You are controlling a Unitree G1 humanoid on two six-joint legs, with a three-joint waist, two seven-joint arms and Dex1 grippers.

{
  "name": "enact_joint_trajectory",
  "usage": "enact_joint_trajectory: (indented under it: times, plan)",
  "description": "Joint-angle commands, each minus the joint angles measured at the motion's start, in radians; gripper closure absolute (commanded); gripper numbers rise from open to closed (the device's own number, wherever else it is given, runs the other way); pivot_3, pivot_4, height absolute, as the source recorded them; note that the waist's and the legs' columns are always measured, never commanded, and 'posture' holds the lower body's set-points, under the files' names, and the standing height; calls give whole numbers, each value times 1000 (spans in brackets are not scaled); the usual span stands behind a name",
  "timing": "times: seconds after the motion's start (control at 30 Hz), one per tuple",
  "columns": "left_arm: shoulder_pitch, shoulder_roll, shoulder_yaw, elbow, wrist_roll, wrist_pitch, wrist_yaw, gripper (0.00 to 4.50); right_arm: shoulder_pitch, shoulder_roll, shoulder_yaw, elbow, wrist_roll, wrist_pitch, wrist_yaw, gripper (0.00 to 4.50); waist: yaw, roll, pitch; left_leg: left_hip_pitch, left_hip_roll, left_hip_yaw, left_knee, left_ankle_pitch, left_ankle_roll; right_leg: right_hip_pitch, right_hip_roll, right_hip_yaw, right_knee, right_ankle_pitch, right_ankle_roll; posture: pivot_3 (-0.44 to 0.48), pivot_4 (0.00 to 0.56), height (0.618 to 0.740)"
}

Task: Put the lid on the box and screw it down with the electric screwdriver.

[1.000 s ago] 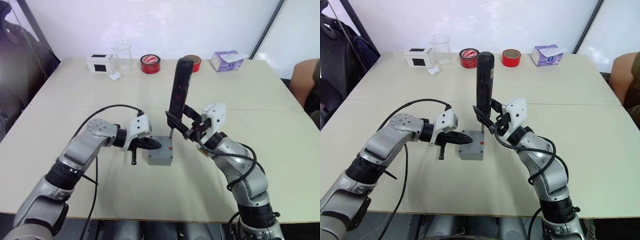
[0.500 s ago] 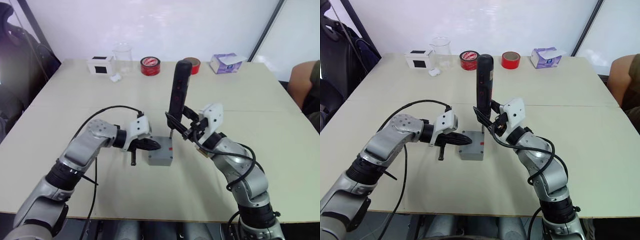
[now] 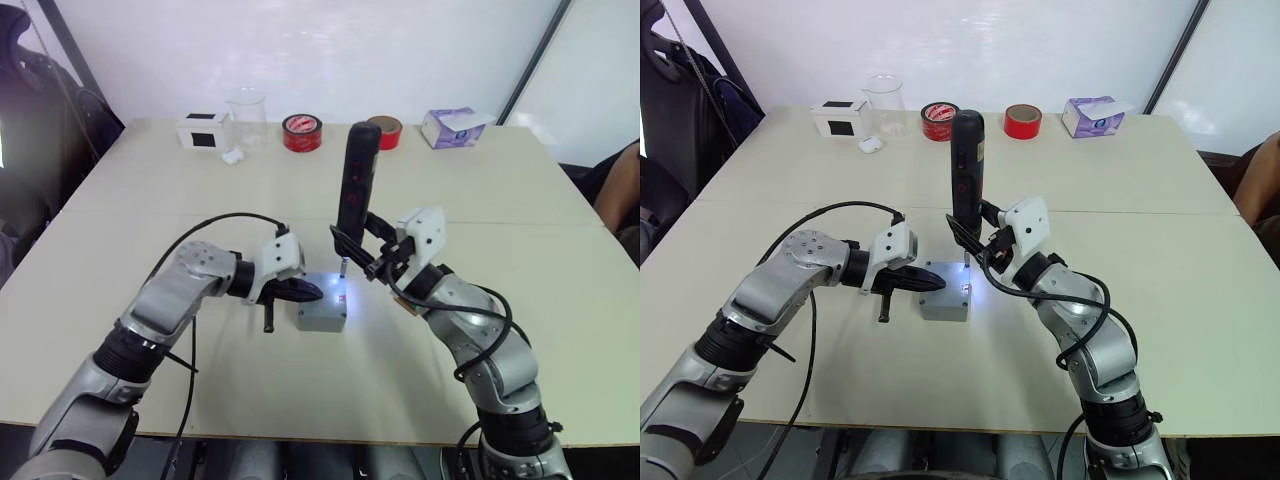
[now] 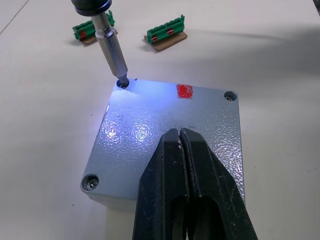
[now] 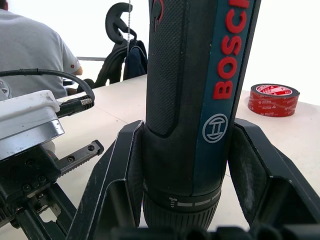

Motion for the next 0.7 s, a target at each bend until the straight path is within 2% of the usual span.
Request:
enact_joint_trajectory:
  times: [0.03, 0.27, 0.37, 0.5, 0.57, 0.7]
  plan:
    - [10, -3, -10, -13, 13, 5, 6, 4500, 34, -21, 33, 43, -12, 68, 13, 2629, 0, 0, 0, 0, 0, 0, 0, 0, 0, 0, 0, 0, 0, 0, 0, 0, 150, 740]
    - [22, 0, -5, -10, 9, 11, 9, 4500, 1, -25, 1, -12, 35, 61, 38, 2629, 0, 0, 0, 0, 0, 0, 0, 0, 0, 0, 0, 0, 0, 0, 0, 0, 150, 740]
    - [30, 5, -2, -4, 12, 5, 9, 4500, -93, -104, -96, -104, 135, 129, 89, 2629, 0, 0, 1, 0, 0, 0, 0, 0, 0, -1, -1, 0, 0, 0, 0, 0, 150, 740]
    - [35, 7, 25, 9, 7, -15, 14, 4500, -261, -159, -296, -105, 391, 314, 28, 2629, 1, 1, 2, -2, 1, 0, -1, 0, 0, -3, -2, 0, 0, 0, -1, 0, 150, 740]
    - [35, -18, 75, 15, -25, -20, 37, 4500, -351, -205, -381, -71, 483, 412, -22, 2629, 1, 2, 4, -5, 1, 1, -1, 0, 0, -7, -2, 1, 0, 0, -1, 0, 150, 740]
    - [18, -131, 217, -2, -63, -78, 198, 4500, -487, -344, -496, 42, 624, 657, -97, 2629, 6, 2, 5, -13, 1, -1, -1, 0, 0, -13, -2, -1, 0, 0, 0, 0, 150, 740]
